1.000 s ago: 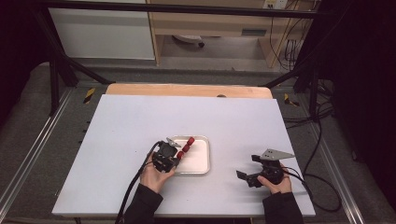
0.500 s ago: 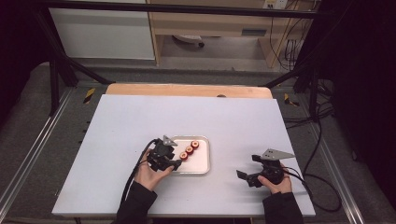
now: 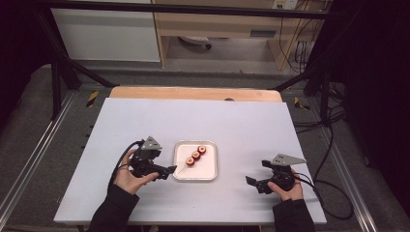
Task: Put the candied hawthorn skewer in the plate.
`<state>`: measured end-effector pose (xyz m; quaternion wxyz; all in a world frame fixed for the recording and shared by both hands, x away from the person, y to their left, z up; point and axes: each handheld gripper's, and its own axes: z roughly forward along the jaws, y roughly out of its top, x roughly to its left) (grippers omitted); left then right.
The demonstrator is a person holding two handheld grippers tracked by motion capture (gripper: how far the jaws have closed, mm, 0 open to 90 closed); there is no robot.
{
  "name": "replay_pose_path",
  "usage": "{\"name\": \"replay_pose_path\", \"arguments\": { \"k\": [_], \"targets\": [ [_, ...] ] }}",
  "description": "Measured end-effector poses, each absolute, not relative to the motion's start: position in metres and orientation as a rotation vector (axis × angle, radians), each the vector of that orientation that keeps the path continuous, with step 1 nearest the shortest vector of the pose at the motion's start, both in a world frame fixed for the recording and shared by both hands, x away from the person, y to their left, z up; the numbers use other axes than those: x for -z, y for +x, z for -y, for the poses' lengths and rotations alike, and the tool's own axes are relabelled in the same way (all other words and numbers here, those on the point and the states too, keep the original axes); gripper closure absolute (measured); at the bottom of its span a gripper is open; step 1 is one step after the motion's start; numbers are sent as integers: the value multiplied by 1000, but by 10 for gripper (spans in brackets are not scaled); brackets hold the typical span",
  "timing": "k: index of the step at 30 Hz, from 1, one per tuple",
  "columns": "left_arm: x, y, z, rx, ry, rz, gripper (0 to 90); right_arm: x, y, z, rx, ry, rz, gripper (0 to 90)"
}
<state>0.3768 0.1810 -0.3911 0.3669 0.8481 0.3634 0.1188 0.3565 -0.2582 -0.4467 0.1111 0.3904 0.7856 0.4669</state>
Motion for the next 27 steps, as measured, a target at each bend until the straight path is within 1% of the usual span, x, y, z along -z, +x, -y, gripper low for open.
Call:
{"name": "replay_pose_path", "arguments": {
  "k": [6,14,22,27],
  "targets": [
    [401,366,-212,-362,2158,-955,91,448,357,258,-1353,1142,-2319,7],
    [423,351,-251,-400,2108,-1015,90,450,357,257,-1331,1153,-2331,7],
    [440,343,-268,-373,2067,-1019,90,453,357,257,-1309,1147,-2347,7],
    [443,344,-271,-364,2058,-1024,90,454,356,256,-1301,1145,-2354,7]
  ]
}}
